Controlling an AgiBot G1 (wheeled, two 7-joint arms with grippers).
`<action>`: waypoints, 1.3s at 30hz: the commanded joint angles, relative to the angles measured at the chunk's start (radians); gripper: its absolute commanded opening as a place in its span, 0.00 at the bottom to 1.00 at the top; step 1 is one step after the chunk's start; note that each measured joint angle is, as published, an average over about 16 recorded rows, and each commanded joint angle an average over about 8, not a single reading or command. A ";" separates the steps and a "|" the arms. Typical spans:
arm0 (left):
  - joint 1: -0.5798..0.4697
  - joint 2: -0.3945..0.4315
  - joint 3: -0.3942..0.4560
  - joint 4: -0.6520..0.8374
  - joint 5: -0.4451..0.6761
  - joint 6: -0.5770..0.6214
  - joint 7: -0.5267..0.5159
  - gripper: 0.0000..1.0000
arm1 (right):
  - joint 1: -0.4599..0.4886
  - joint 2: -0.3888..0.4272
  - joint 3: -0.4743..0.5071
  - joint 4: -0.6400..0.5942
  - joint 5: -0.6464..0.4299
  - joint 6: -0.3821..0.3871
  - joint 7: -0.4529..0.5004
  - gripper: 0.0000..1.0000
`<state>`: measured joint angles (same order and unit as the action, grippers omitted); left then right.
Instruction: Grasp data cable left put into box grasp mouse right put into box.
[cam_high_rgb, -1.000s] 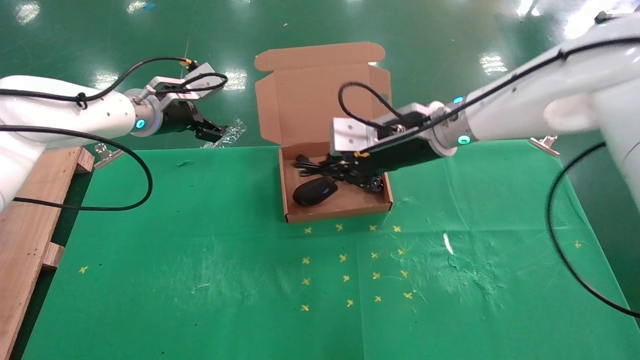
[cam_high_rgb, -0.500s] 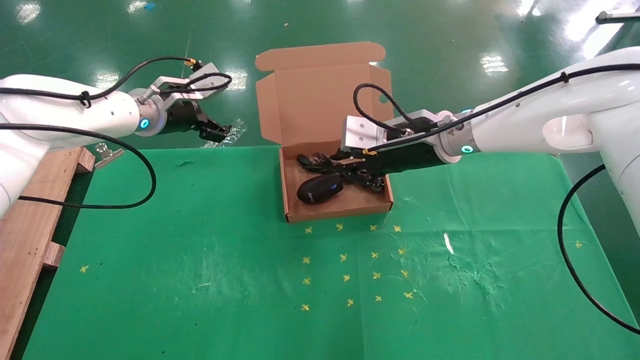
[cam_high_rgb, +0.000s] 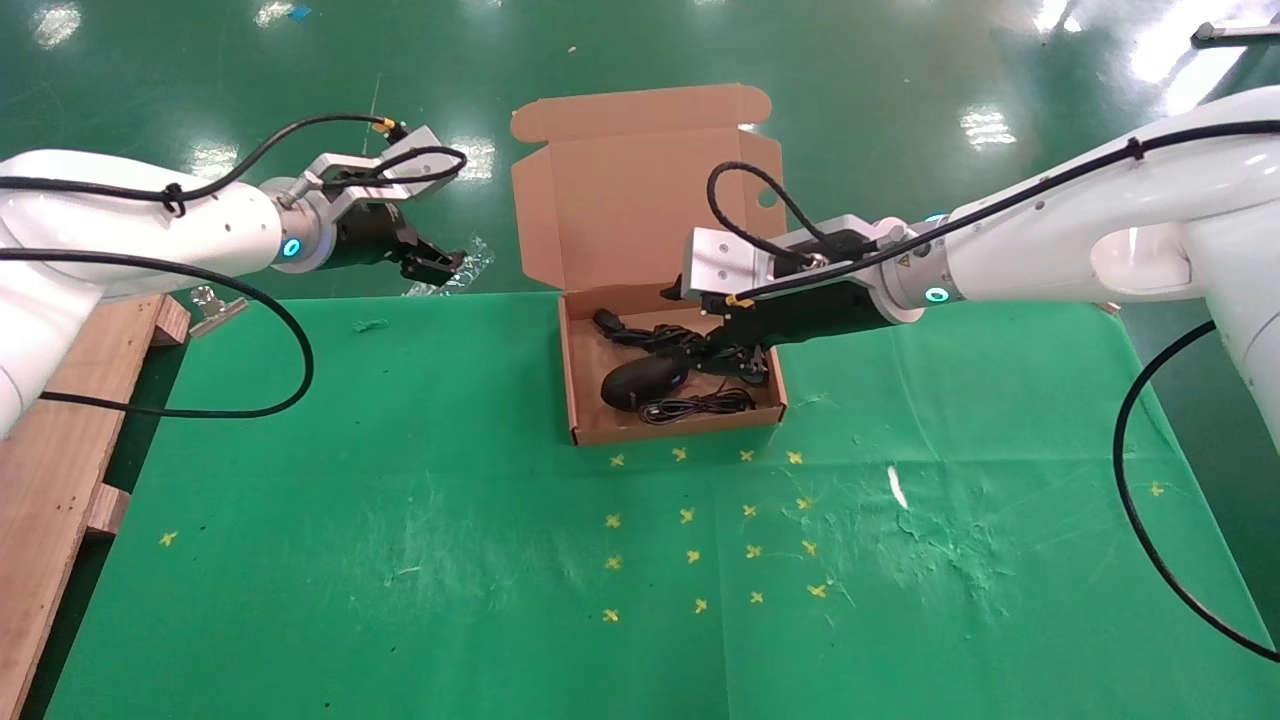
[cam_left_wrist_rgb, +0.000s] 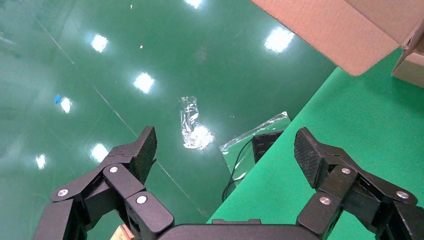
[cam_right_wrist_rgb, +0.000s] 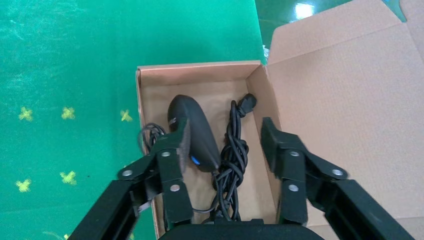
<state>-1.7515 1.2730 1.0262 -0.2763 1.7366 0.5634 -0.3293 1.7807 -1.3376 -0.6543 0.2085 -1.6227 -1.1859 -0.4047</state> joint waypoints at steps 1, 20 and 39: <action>0.000 0.000 0.000 -0.001 0.000 0.000 0.000 1.00 | 0.001 0.000 0.000 0.001 0.000 -0.001 0.001 1.00; 0.001 0.000 0.001 -0.002 0.001 0.000 -0.001 1.00 | -0.094 0.099 0.050 0.148 0.121 -0.045 0.082 1.00; 0.028 -0.026 -0.028 -0.041 -0.039 0.037 0.004 1.00 | -0.318 0.328 0.169 0.488 0.403 -0.142 0.269 1.00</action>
<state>-1.7141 1.2372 0.9872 -0.3322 1.6833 0.6138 -0.3232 1.4628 -1.0091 -0.4855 0.6963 -1.2197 -1.3278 -0.1357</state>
